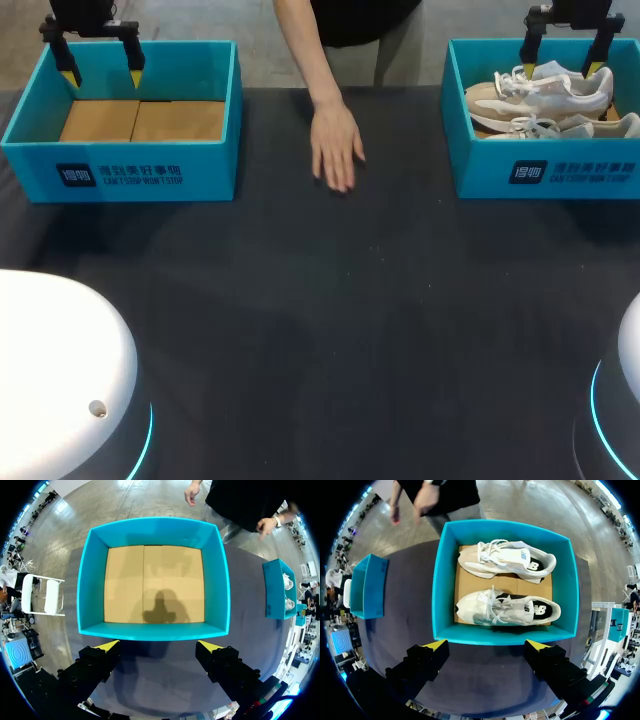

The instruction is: Take the shoe out of the shoebox, open the shoe tongue, remove and reinsert the insole, then place the shoe into the shoebox

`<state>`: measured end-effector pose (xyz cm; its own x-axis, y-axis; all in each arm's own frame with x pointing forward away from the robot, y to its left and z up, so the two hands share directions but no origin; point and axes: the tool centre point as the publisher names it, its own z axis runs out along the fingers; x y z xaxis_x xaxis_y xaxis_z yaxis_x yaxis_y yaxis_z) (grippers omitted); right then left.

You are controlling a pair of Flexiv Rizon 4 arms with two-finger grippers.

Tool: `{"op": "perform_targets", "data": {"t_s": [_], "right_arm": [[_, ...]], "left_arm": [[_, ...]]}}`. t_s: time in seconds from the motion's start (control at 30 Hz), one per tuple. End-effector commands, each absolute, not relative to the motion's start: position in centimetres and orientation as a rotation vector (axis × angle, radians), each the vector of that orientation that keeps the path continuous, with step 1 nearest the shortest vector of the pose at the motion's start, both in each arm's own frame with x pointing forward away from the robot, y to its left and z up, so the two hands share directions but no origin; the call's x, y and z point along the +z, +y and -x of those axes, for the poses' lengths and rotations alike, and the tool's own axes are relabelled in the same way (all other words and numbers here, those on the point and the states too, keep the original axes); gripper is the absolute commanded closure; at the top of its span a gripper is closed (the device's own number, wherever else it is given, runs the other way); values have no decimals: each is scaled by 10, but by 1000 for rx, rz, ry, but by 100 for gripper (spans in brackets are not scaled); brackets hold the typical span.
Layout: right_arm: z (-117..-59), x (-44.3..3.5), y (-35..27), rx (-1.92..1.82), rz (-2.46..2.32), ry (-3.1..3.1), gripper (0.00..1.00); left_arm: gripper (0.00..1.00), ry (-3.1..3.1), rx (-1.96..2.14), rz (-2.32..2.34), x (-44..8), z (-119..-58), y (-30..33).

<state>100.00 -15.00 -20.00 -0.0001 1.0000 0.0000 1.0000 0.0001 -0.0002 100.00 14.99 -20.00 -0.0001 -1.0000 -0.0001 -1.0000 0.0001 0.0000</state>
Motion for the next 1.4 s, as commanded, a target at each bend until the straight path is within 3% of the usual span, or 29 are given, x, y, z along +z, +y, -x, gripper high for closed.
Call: {"op": "perform_targets", "data": {"t_s": [0.03,0.53,1.4], "right_arm": [[-1000,-200,-150,0,2221,-2222,0],[-1005,-208,-149,21,2223,-2233,0],[-1002,-253,-289,4,2464,-2139,0]], "left_arm": [[0,2222,0,2221,-200,-1000,150],[0,2222,0,2221,-200,-1000,150],[0,2222,0,2221,-200,-1000,150]]}}
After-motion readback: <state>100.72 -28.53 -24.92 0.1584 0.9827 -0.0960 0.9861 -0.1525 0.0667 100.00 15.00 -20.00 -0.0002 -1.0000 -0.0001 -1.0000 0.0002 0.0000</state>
